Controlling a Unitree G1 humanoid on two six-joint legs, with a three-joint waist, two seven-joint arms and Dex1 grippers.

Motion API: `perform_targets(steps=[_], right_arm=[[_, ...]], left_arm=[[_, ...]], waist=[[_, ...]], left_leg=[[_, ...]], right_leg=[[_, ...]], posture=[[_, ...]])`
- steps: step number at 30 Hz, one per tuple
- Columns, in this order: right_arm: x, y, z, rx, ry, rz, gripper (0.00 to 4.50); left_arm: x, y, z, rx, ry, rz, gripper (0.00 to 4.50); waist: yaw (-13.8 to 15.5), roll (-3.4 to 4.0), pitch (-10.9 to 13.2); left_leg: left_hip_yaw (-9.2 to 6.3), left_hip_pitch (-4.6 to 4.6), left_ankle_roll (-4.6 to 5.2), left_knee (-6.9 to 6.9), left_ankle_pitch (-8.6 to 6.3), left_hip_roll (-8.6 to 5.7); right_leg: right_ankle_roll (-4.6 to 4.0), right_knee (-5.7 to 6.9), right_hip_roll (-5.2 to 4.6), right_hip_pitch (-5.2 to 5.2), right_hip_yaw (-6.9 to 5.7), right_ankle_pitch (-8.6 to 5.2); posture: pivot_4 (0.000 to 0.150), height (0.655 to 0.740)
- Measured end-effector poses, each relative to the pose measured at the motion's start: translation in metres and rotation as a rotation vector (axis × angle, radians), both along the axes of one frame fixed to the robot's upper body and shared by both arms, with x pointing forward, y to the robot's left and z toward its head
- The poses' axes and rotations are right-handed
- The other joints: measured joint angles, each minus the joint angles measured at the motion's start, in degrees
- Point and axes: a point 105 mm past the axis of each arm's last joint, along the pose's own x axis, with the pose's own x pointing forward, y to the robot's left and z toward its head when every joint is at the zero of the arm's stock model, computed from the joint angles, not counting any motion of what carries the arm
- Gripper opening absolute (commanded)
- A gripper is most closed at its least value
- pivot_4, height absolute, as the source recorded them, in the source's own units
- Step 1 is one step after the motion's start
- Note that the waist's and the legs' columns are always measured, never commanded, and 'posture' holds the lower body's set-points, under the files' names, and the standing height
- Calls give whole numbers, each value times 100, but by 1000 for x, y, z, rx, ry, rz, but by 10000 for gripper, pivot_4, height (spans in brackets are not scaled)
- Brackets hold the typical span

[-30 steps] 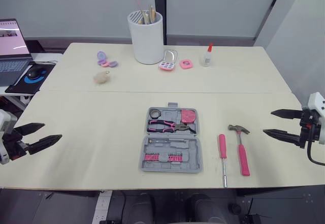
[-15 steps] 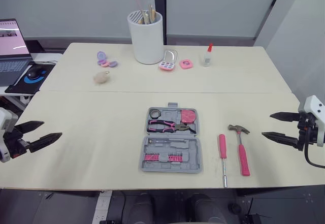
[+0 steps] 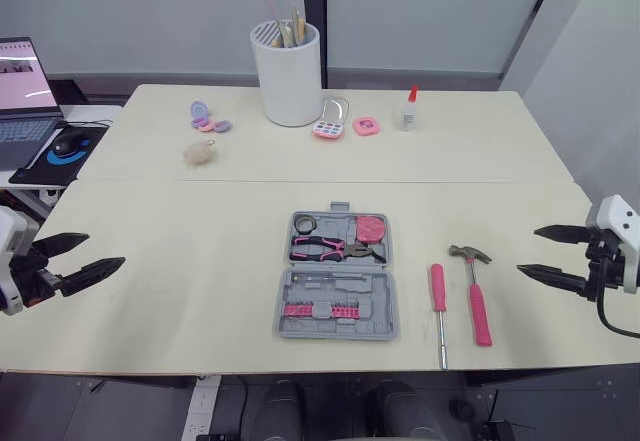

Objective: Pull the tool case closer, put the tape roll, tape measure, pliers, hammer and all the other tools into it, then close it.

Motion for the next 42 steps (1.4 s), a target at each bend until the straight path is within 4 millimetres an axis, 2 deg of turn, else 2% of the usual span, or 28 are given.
perform_targets(steps=[9, 18, 22, 25, 26, 30, 34, 37, 42], right_arm=[[-3, -4, -8, 21, 6, -22, 45000], [-19, -2, -15, 47, 36, -74, 45000], [-19, 1, -8, 62, 22, -96, 45000], [-25, 6, -11, 72, 37, -105, 45000], [-27, 9, -13, 81, 41, -106, 45000], [-30, 15, -16, 85, 51, -111, 45000], [-30, 20, -16, 86, 44, -129, 45000], [-28, 32, -18, 159, 43, -155, 45000], [-17, 37, -28, 211, 21, -275, 45000]], left_arm=[[5, -5, 5, 35, -66, -30, 44730], [34, -86, 36, 11, -136, -299, 44730], [38, -122, 45, -11, -155, -422, 44730], [40, -147, 46, -35, -165, -505, 44730], [39, -161, 48, -52, -174, -553, 44730], [31, -196, 50, -51, -184, -701, 44730], [22, -225, 51, -49, -200, -825, 44730], [10, -251, 54, -54, -230, -940, 44730], [3, -265, 56, -42, -257, -1006, 44730]], waist=[[1, -1, 0], [22, -2, -1], [-8, -2, -1], [-5, -2, -1], [9, -2, -1], [3, -3, -1], [2, -3, -1], [5, -3, -1], [-5, -3, -2]], left_leg=[[3, 0, 0, -1, 0, 0], [2, -1, -1, -1, 0, -6], [0, 0, -1, -1, 0, -2], [-2, -1, -1, -3, 1, -2], [-2, -2, -2, -2, 1, -3], [0, -1, -2, -2, 1, -8], [-5, 0, -2, -2, 1, -4], [-10, -2, -2, -1, 1, -4], [-10, 0, -2, 0, 1, -5]], right_leg=[[0, 0, -1, 0, 2, 0], [3, -2, -1, 5, 3, -1], [4, -2, 10, 5, 6, -1], [5, -1, 17, 7, 5, -2], [5, -2, 18, 8, 4, -2], [7, -3, 35, 8, 12, -2], [7, -3, 47, 9, 14, -3], [7, -3, 51, 10, 13, -3], [9, -3, 55, 10, 16, -3]], posture=[[1500, 7400], [1500, 7400], [1500, 7400], [1500, 7400], [1500, 7400], [1500, 7400], [1500, 7400], [1500, 7400], [1500, 7400]])
